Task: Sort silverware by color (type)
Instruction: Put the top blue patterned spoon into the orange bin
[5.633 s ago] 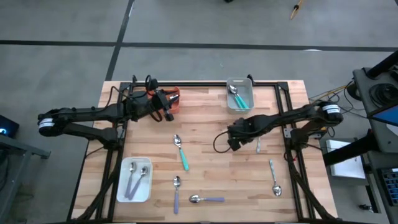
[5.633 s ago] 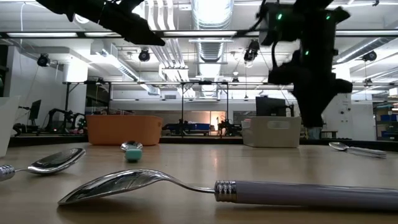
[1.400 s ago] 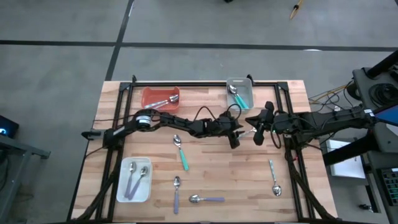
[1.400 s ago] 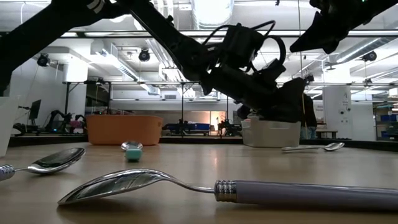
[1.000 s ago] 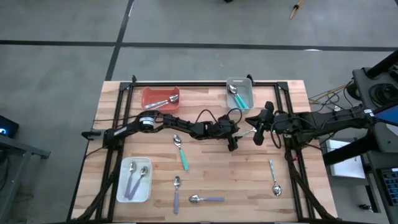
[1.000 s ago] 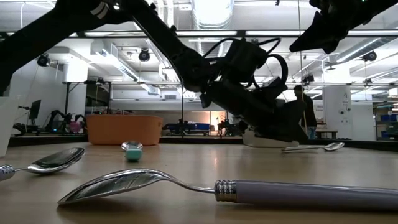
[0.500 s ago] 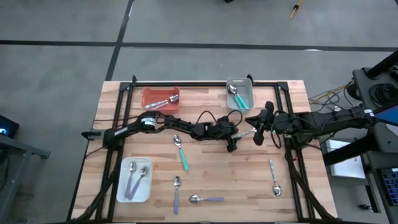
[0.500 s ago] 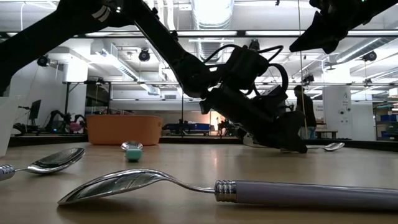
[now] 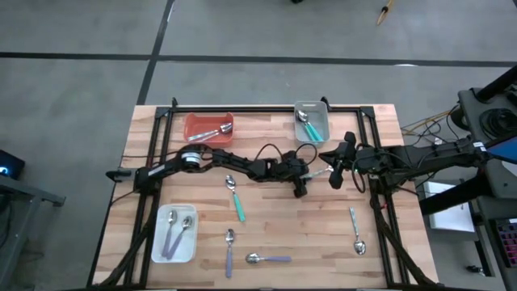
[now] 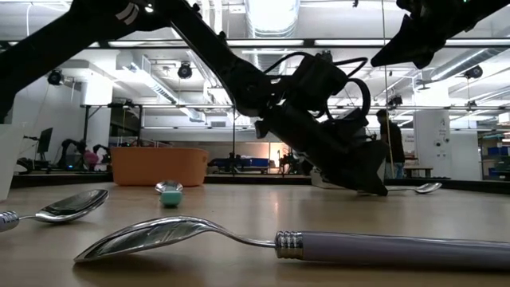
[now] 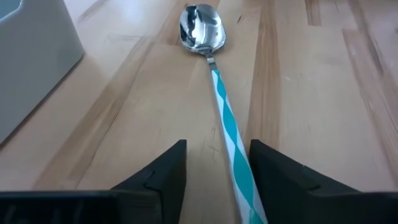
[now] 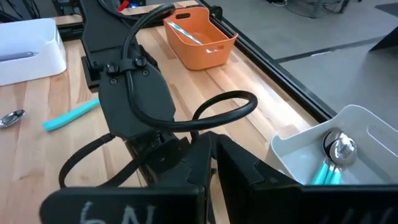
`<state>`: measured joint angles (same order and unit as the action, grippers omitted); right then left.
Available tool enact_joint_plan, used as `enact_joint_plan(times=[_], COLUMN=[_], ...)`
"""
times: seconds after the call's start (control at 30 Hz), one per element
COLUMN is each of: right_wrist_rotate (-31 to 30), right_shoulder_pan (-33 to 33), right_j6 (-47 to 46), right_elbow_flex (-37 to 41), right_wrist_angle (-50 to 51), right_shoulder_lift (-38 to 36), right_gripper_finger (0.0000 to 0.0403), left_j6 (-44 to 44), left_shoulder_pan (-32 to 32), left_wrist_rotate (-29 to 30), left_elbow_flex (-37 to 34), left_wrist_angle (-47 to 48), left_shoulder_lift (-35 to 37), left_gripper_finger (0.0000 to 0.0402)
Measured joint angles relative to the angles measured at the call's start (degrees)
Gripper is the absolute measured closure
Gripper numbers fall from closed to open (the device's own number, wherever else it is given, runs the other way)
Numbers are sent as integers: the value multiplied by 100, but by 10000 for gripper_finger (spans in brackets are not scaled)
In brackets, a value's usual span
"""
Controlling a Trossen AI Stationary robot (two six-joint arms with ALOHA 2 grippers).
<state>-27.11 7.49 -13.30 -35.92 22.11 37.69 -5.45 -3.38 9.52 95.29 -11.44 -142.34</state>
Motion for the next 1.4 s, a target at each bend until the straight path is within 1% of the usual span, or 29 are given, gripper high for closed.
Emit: enact_joint_plan(times=[0.13, 0.23, 0.4, 0.6, 0.87, 1.0, 1.23, 1.4], right_wrist_rotate=[0, 0, 0, 2, 2, 2, 2, 2], right_shoulder_pan=[-2, -2, 0, -2, -1, -2, -1, -1], right_j6=[1, 2, -9, -13, -15, -13, -14, -9], right_elbow_flex=[0, 0, 2, 2, 32, 33, 33, 33], right_wrist_angle=[15, 15, 15, 36, 69, 90, 118, 118], right_shoulder_lift=[0, 0, 2, 2, 2, 2, 2, 2], right_gripper_finger=[385, 385, 385, 385, 385, 385, 385, 385], left_j6=[4, 6, -135, -324, -206, 147, 441, 944], left_shoulder_pan=[-2, -4, -4, -13, -22, -1, -1, -45], left_wrist_rotate=[9, 20, 40, 52, 68, 70, 38, 0], left_elbow_flex=[0, 0, 0, -2, -15, -36, -63, -63], left_wrist_angle=[394, 509, 668, 961, 1252, 1175, 599, 102], left_shoulder_lift=[37, 42, 80, 194, 375, 452, 408, 332], left_gripper_finger=[273, 287, 296, 284, 250, 239, 237, 237])
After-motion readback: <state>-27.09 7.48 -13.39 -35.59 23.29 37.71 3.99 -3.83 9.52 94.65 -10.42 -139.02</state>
